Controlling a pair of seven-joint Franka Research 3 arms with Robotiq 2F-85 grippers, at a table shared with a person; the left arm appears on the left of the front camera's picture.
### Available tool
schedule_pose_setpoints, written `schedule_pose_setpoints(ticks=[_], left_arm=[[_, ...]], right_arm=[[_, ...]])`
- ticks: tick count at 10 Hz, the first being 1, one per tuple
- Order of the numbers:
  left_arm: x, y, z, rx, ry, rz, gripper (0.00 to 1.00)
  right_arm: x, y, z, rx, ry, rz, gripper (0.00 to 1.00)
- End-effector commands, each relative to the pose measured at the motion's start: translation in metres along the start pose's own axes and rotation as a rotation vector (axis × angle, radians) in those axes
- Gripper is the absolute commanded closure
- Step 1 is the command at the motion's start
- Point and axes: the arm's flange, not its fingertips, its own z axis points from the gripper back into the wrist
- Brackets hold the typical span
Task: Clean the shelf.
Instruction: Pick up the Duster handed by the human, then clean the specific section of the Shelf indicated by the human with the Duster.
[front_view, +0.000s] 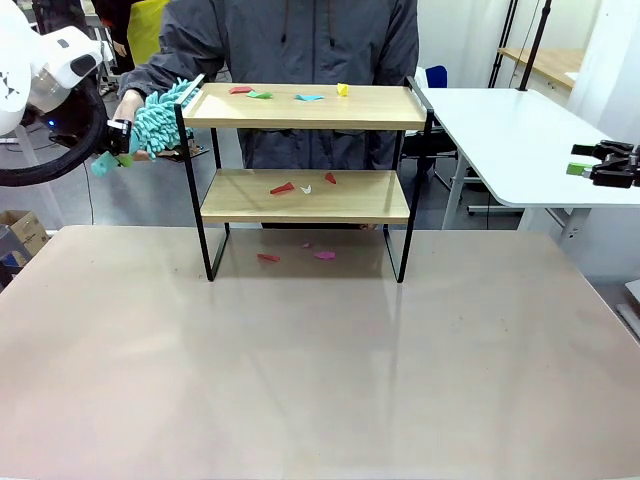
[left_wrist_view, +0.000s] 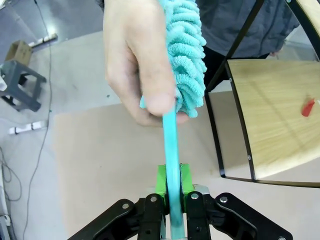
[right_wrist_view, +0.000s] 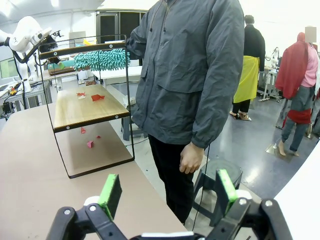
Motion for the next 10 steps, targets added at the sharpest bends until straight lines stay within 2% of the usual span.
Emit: schedule_pose_setpoints(ticks=[1,10], left_arm=[[-0.0003,-0.001,-0.0003,-0.007,0.002,0.001,1.0],[-0.0003,-0.001,-0.0003,-0.007,0.002,0.001,1.0]], right_arm=[[0.0021,0.0004,-0.0009,0.004,0.0,0.004,0.0],[0.0021,0.0004,-0.0009,0.004,0.0,0.004,0.0]])
